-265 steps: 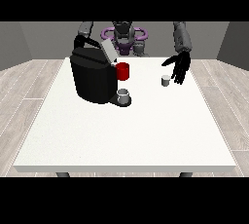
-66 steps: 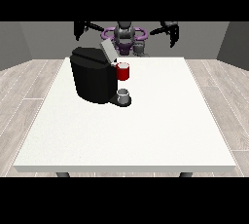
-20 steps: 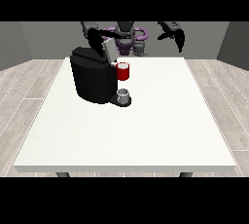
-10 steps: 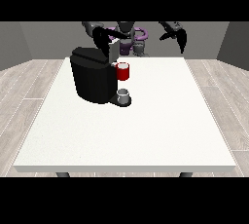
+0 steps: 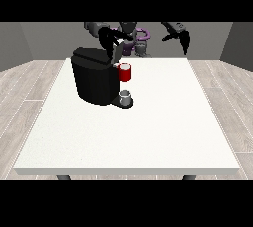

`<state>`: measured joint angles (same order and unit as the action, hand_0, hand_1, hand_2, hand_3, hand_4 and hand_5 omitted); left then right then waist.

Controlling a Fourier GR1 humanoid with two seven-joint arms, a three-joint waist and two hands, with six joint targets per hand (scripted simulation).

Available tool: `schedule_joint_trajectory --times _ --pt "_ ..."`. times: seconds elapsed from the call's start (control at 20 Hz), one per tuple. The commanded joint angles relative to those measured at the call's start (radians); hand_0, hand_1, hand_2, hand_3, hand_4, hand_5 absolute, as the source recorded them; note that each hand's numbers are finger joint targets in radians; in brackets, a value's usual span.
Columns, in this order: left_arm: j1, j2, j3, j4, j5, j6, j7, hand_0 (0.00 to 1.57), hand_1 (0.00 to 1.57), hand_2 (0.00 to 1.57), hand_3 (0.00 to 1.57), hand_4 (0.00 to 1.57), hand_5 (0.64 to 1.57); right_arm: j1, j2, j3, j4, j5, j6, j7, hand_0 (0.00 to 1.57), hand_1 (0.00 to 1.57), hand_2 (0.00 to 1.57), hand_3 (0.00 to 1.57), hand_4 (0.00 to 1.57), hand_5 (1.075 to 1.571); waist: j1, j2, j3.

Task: Insert the coffee pod into the coffee machine and close the lid

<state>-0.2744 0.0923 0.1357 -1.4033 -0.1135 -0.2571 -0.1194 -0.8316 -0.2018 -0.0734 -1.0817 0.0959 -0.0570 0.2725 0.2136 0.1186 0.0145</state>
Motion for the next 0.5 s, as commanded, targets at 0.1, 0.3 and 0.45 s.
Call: schedule_joint_trajectory --times 0.1,0.3,0.45 --pt "-0.054 -0.008 -0.025 -0.004 0.006 -0.018 0.023 0.00 0.00 0.00 0.00 0.44 1.571 -0.102 0.032 0.072 -0.063 0.047 0.003 -0.063 0.00 0.00 0.00 0.00 0.30 1.571 0.104 0.037 -0.0140" --pt "-0.066 -0.012 -0.028 0.003 -0.001 -0.011 -0.003 0.00 0.00 0.00 0.00 0.43 1.571 -0.131 0.002 0.075 -0.116 0.062 -0.004 0.034 0.00 0.00 0.00 0.00 0.16 1.571 0.147 0.042 -0.0150" --pt "-0.083 -0.019 -0.056 -0.007 -0.002 -0.034 -0.014 0.00 0.00 0.00 0.00 0.43 1.571 -0.165 -0.037 0.047 -0.137 0.058 -0.001 0.078 0.00 0.00 0.00 0.00 0.10 1.571 0.205 0.086 -0.0145"
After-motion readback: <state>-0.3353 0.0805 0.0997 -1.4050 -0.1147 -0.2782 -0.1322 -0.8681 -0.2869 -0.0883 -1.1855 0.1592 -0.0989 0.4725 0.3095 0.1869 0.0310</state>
